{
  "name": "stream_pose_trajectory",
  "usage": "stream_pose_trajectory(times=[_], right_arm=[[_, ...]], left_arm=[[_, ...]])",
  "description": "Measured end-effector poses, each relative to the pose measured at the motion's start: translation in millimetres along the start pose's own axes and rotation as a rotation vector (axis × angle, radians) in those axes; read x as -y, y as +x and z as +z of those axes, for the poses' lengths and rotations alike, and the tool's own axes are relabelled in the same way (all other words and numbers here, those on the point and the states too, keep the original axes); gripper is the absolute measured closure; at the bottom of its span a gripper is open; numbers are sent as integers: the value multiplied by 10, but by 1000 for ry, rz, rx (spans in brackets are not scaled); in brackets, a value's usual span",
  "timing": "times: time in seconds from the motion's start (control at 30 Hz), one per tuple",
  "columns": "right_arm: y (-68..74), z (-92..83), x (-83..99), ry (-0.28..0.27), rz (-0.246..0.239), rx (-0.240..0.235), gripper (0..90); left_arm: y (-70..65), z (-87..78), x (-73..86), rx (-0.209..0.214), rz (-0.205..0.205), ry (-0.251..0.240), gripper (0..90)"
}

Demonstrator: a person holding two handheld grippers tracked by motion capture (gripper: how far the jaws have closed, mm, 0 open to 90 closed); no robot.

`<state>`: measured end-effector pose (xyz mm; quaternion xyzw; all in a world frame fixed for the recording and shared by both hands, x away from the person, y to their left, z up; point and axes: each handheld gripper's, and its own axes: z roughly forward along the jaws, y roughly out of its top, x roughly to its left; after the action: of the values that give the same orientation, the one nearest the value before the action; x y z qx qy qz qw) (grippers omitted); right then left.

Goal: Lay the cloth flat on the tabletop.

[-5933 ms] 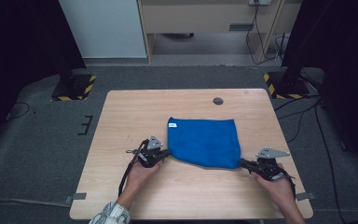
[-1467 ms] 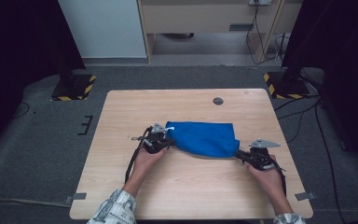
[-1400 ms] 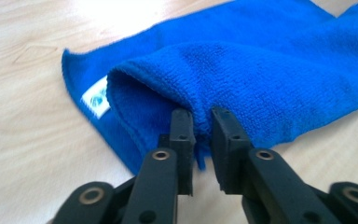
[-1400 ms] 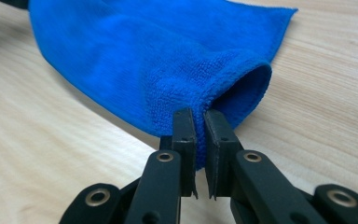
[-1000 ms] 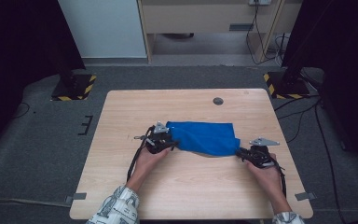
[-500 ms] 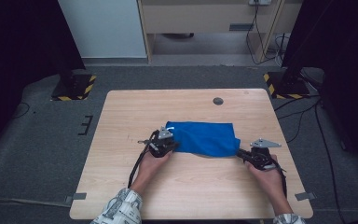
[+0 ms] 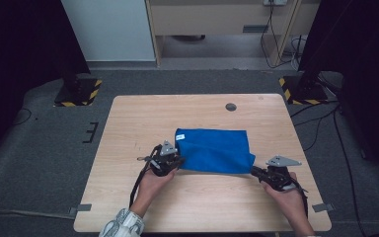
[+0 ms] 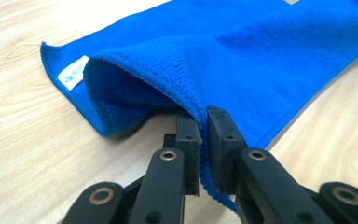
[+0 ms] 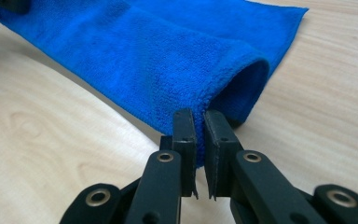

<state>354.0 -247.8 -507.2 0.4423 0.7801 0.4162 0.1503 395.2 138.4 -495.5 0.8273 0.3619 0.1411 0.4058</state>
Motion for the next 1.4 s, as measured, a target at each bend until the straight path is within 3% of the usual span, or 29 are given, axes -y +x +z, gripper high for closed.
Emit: stream_pose_trajectory(times=[0.17, 0.37, 0.47, 0.67, 0.7, 0.8, 1.17, 1.2, 1.23, 1.3, 1.33, 1.4], right_arm=[[126, -150, 80, 32, -21, -26, 838], [234, -214, 150, 67, -65, -41, 834], [243, -258, 172, 70, -70, -45, 834], [263, -319, 218, 84, -65, -54, 833], [262, -347, 230, 88, -63, -50, 833], [255, -385, 248, 94, -58, -45, 830], [290, -425, 262, 112, -65, -44, 786], [307, -449, 272, 115, -69, -37, 686], [307, -449, 272, 115, -69, -37, 686], [314, -478, 284, 109, -67, -3, 563], [298, -501, 283, 91, -58, 21, 448], [273, -513, 278, 78, -49, 44, 366]], left_arm=[[-89, -160, 97, 21, -12, 25, 834], [-195, -231, 225, 21, 15, 89, 859], [-219, -269, 246, 39, 16, 88, 874], [-291, -250, 299, 47, 34, 121, 861], [-316, -195, 318, 52, 42, 152, 866], [-356, -161, 334, 63, 58, 177, 865], [-362, -245, 385, 55, 33, 193, 844], [-362, -267, 387, 42, 34, 190, 760], [-362, -292, 389, 20, 33, 184, 760], [-342, -347, 400, -15, 16, 166, 586], [-315, -397, 411, -37, -3, 145, 460], [-289, -450, 414, -52, 1, 123, 421]])
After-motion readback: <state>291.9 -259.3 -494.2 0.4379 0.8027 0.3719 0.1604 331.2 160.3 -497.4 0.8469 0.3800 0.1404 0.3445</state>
